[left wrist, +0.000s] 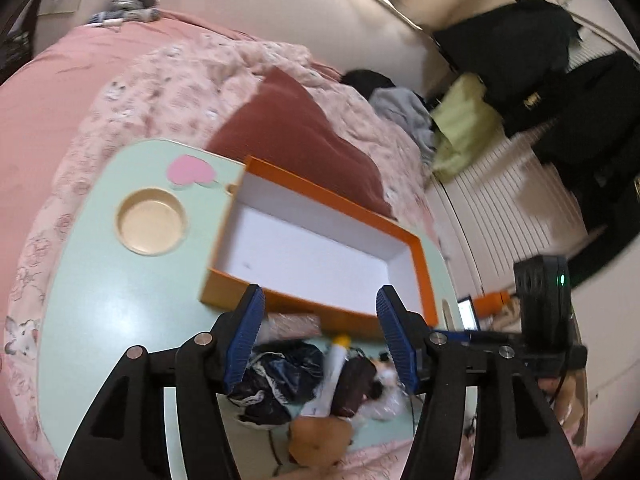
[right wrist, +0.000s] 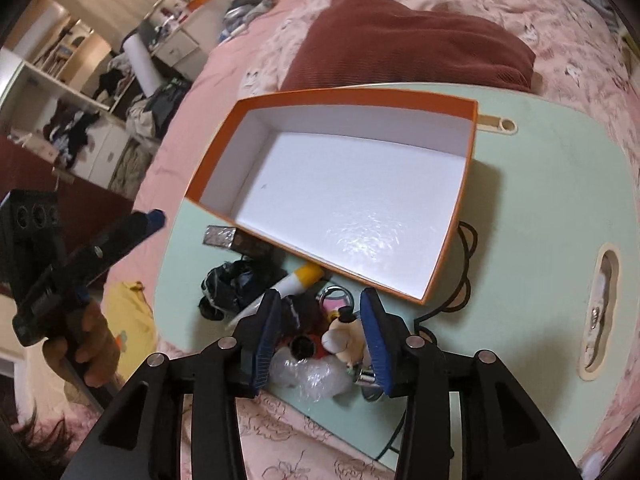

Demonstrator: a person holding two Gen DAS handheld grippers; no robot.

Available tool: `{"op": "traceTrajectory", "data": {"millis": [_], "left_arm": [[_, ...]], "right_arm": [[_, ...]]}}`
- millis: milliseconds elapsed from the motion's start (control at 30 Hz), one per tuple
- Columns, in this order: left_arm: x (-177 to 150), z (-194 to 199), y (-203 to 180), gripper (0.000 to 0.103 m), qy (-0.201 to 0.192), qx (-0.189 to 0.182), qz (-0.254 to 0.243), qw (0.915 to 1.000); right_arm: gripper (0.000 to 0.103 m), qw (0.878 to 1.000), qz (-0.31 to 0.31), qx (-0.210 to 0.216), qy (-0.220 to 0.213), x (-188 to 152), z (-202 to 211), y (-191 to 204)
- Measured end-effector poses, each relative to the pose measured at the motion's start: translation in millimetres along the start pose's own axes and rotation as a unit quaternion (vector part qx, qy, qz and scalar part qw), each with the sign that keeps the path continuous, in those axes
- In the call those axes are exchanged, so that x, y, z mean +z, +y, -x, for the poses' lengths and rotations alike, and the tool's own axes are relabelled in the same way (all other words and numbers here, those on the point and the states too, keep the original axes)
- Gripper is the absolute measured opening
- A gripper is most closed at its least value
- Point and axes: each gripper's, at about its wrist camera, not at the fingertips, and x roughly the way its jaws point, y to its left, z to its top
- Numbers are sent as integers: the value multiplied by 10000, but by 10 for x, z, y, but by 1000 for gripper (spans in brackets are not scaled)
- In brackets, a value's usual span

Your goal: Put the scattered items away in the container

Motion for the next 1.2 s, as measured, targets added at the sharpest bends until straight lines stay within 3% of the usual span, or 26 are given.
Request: {"op": "traceTrajectory", "data": {"millis": [200,367,500,600,667,733,767,867,1000,1133,1200], "left_arm": [[77,-208,165,59,158,158,110,9997],[77,-428,75,59,241,232,-39,9994],[25,-385,2,59,67,297,-169,9994],[-17,-142,-51,59,-429,72,-277,9987],[-52,-10,-119,62,-591,211,-486,9968],[-136,104,-175,69,-639,404,-607,9953],[-196,165,-198,70,-681,443,-650,9946],[-439,320,-263,70,-731,876,-865,9897],[-822,360,-326,70,-538,1337,-1195,9823],[-1242,288,-354,70,-113,1392,-1475,9792],[-1446,255,-357,70,-83,1627,-1650,9728]], "right_arm": [[40,9999,-140,5,-72,31,16,-103],[40,9997,3,-177,-176,44,46,-93],[40,9990,191,-294,-287,10,82,-52],[40,9975,401,-302,-487,-96,164,11],[40,9953,605,-316,-693,-235,307,40],[46,9921,773,-297,-939,-380,408,136],[58,9908,801,-269,-1054,-469,453,175],[72,9872,781,-227,-1371,-754,525,269],[73,9737,1119,-1063,-1678,-1256,429,466],[73,9707,1279,-1323,-1545,-1617,244,562],[73,9685,1312,-1441,-1549,-1725,202,561]]}}
